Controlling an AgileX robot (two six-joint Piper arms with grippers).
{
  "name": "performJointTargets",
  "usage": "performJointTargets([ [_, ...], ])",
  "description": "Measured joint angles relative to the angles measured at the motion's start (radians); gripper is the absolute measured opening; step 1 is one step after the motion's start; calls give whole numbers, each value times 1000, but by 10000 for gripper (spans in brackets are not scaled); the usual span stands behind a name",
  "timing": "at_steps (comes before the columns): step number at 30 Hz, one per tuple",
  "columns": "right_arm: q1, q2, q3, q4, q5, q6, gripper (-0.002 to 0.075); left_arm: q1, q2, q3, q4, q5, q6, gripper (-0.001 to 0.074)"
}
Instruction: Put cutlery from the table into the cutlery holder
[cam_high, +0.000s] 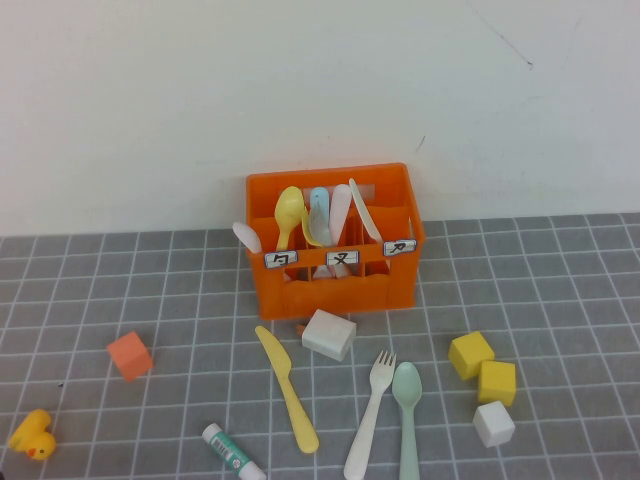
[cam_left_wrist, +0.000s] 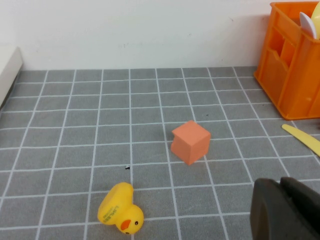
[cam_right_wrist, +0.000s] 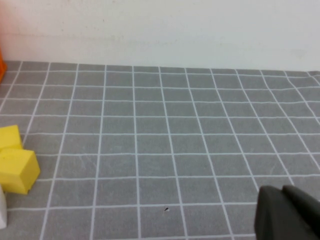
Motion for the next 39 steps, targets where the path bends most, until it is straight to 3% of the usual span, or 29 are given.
performJointTargets([
  [9,0,0,8,-7,-87,4,-2,0,0,2,0,-53,0,-1],
  [17,0,0,8,-11,-591,-3,-2,0,0,7,-2,-467,0,-1],
  [21,0,0,8,-12,-849,102,-2,0,0,7,-2,-721,0,-1],
  [32,0,0,6,-18,-935,110,-2,0,0,7,-2,-1119,-33,-1],
  [35,0,0,-56,-164,-814,144,-2,0,-4,-42,-2,-1012,-119,-1],
  [39,0,0,-196,-478,-616,279,-2,0,-4,-253,-2,-592,-235,-1],
])
